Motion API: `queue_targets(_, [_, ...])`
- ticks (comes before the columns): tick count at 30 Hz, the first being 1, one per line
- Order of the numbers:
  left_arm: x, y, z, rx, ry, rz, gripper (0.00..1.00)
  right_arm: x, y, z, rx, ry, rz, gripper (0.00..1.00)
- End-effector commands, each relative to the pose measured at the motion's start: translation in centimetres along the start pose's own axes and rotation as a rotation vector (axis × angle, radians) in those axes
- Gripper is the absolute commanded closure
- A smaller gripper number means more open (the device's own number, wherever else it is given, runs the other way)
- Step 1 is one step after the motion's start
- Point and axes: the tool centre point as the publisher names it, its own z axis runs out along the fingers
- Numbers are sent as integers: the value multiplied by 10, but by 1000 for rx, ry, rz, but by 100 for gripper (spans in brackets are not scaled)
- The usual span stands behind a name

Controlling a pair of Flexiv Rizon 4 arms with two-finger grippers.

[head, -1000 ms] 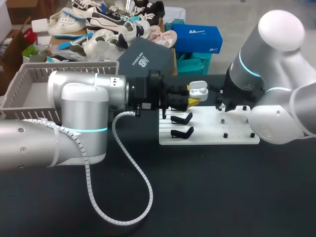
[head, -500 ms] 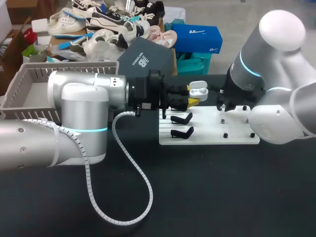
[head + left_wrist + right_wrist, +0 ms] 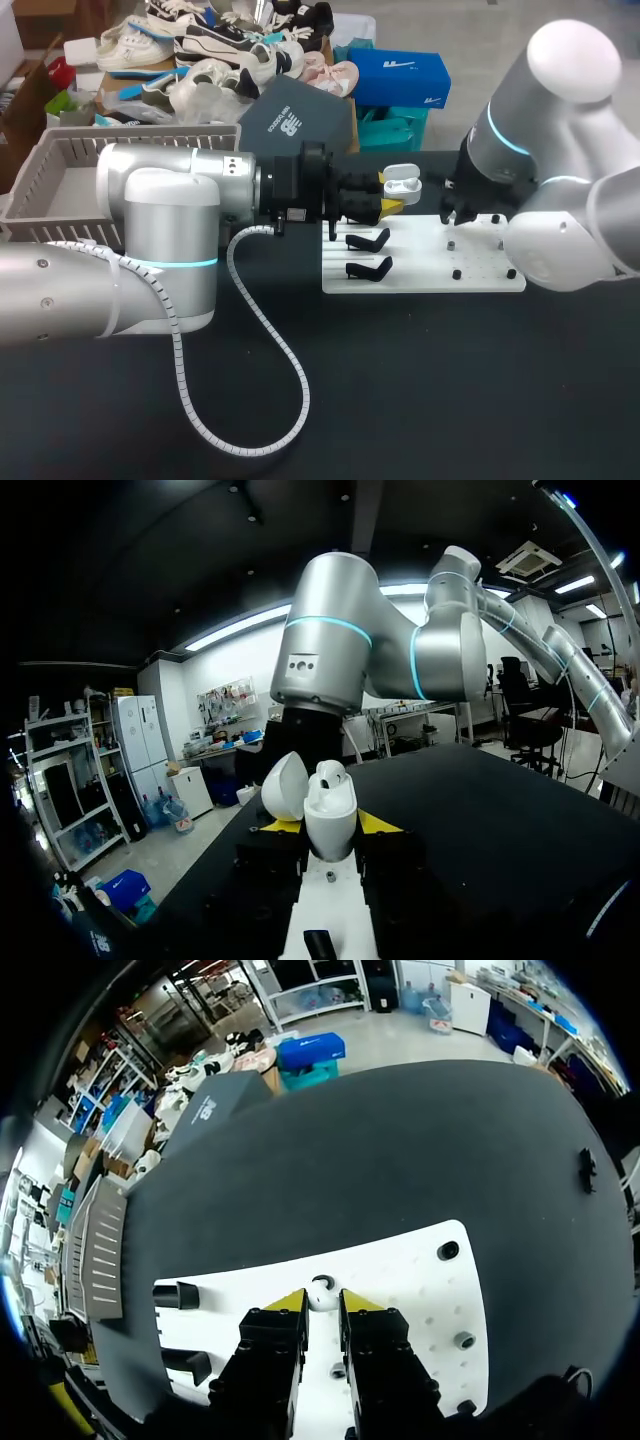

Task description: Pick up each earbud case from the left stands, insert the matching earbuds, close the lid, and place the case in the box.

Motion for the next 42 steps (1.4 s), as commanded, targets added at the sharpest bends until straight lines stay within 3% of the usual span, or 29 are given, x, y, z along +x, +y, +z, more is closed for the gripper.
queue_targets(1, [0,0,0,-3,-1,1,100,7,-3,-16,-4,-28,3,100])
queue_targets(10, [0,0,0,-3,-1,1,100,24,-7,-55,-14,-96,5,100])
queue_targets(24, [0,0,0,-3,-1,1,100,89,-16,-111,56,-134,-142,100])
queue_targets(34, [0,0,0,-3,-1,1,100,128,-9,-131,87,-132,-260,100])
queue_targets(42, [0,0,0,-3,-1,1,100,147,5,-145,94,-136,-410,100])
